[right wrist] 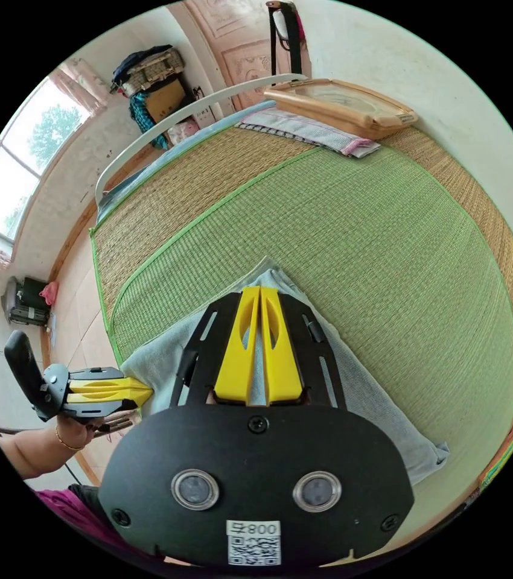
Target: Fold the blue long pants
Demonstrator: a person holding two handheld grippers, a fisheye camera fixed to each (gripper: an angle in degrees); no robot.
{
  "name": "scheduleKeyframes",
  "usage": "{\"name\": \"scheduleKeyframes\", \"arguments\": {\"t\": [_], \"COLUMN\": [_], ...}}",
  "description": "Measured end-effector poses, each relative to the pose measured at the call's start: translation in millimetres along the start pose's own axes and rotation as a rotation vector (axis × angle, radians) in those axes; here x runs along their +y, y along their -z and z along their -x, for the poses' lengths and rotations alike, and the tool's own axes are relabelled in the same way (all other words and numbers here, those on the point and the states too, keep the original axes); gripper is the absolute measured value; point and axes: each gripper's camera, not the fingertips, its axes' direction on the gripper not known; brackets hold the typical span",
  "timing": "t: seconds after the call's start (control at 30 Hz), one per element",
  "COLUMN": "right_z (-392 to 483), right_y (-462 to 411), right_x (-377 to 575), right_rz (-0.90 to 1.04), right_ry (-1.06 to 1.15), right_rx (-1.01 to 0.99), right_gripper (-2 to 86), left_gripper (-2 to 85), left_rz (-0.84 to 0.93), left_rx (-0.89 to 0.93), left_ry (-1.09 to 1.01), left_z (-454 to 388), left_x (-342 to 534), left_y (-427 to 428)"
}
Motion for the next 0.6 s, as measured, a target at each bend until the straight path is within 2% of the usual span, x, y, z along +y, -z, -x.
{"name": "scheduleKeyframes", "arguments": {"t": [0.07, 0.17, 0.4, 0.47, 0.53, 0.57, 0.6], "right_z": [1, -19, -42, -33, -22, -19, -23], "right_y": [4, 17, 104, 94, 61, 38, 37], "right_x": [-3, -11, 42, 57, 61, 62, 64], "right_rz": [0.005, 0.032, -0.123, -0.091, 0.020, 0.070, 0.035], "right_ry": [0.012, -0.042, -0.058, -0.048, -0.034, -0.043, -0.060], "right_rx": [0.009, -0.095, -0.267, -0.258, -0.238, -0.221, -0.236], "right_gripper": [0.2, 0.2, 0.0, 0.0, 0.0, 0.0, 0.1], "left_gripper": [0.1, 0.1, 0.1, 0.1, 0.1, 0.1, 0.1], "left_rz": [0.000, 0.018, -0.066, -0.009, 0.060, 0.035, 0.038], "left_rx": [-0.005, 0.020, 0.040, -0.019, -0.056, -0.042, -0.032], "left_ry": [0.000, 0.035, -0.010, -0.025, -0.018, -0.014, 0.000], "left_z": [-8, -12, -53, -64, -65, -64, -63], "left_x": [-3, -10, -21, -27, -32, -33, -35], "left_y": [0, 4, 32, 20, 3, 3, 3]}}
